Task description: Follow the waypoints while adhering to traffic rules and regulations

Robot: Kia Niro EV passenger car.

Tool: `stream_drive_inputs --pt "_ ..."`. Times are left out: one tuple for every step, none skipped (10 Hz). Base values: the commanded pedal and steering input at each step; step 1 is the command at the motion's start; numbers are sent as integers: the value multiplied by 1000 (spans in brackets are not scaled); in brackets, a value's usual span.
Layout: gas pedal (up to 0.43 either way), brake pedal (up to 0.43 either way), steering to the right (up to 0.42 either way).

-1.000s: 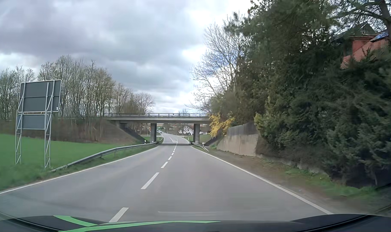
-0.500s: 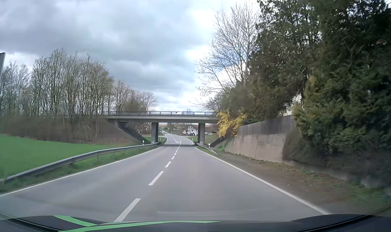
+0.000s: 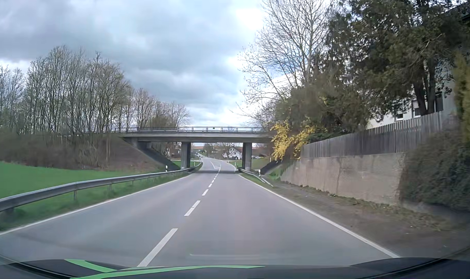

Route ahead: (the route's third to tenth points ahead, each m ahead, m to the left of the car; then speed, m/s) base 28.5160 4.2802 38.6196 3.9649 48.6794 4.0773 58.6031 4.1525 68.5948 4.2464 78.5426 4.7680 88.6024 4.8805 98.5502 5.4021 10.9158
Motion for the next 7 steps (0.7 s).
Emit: stream_drive_inputs --pt "189 0 -8" --pt "177 0 -8" --pt "169 0 -8" --pt "169 0 -8" --pt "169 0 -8" --pt "169 0 -8" --pt "169 0 -8"
